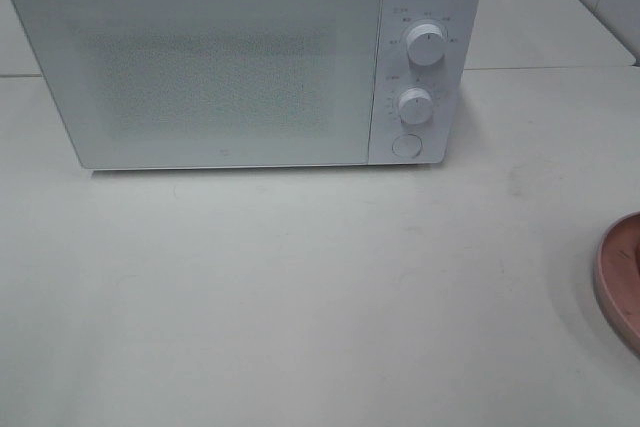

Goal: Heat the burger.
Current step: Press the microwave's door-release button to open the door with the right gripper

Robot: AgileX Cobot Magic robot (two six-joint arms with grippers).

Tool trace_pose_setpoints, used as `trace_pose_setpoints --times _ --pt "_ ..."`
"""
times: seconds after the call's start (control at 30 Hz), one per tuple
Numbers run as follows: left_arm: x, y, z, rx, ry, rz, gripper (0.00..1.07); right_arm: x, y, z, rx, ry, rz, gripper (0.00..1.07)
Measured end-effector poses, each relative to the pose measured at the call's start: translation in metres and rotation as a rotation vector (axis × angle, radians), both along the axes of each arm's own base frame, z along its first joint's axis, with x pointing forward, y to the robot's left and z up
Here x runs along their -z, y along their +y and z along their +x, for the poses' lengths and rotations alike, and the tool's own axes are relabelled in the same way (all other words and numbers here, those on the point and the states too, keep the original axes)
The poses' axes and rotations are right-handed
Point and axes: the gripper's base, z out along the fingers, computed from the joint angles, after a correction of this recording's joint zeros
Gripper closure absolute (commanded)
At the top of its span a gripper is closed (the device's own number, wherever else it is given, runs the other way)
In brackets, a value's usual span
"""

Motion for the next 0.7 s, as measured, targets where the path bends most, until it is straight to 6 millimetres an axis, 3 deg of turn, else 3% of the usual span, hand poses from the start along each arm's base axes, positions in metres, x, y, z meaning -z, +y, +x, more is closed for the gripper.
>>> trace_pose_setpoints --times 0.7 --pt "0.0000 0.0000 0.0000 0.000 0.000 0.000 0.07 -0.0078 0.0001 -0.0004 0.005 -0.046 0.021 0.32"
